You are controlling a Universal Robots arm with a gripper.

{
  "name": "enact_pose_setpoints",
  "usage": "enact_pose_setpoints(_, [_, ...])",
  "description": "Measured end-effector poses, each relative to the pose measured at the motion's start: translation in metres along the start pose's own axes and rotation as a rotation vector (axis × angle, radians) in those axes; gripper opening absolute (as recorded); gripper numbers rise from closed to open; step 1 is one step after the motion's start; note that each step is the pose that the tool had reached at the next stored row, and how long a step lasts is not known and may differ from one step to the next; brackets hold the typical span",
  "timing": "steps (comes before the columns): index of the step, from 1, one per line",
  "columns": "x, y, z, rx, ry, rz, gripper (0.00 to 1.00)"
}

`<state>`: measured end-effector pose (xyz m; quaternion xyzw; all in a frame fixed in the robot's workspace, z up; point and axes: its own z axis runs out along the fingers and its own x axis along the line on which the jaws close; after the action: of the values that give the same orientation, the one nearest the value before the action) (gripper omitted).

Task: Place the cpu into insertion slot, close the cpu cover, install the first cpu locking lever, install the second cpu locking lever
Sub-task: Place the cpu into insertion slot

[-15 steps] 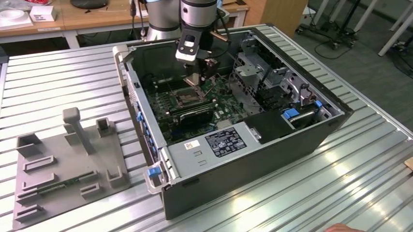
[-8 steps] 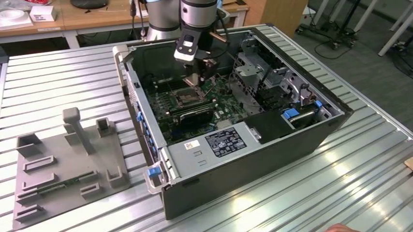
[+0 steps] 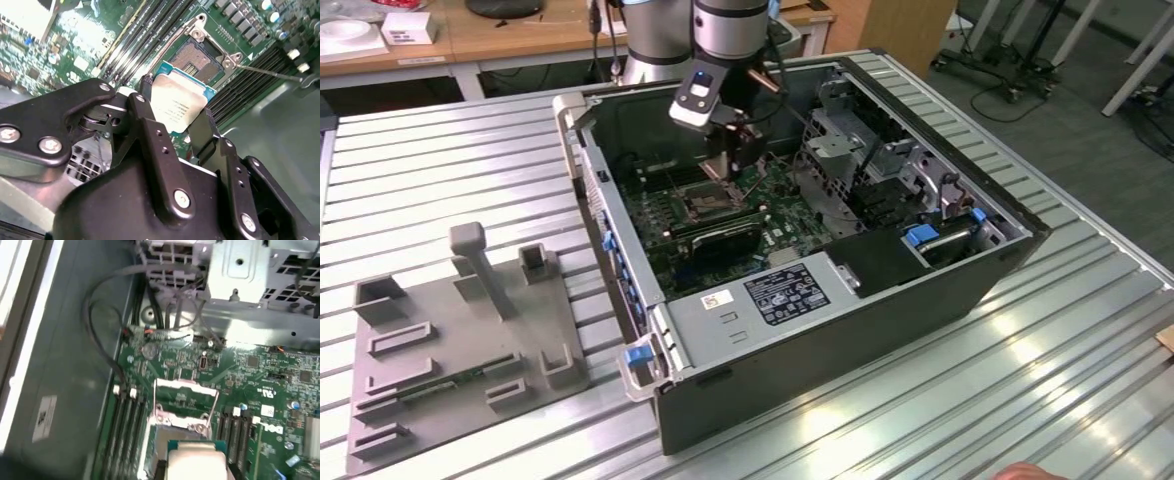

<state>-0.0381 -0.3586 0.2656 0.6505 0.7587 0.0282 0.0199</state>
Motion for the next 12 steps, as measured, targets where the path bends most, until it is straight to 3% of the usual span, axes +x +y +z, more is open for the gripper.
enact_pose_setpoints(6, [0.0000, -0.0002, 0.0017, -0.0005, -0.0070, 0.101, 0.54])
enact_pose_setpoints(12, [0.0020, -0.0007, 0.0020, -0.0008, -0.0074, 0.108, 0.54])
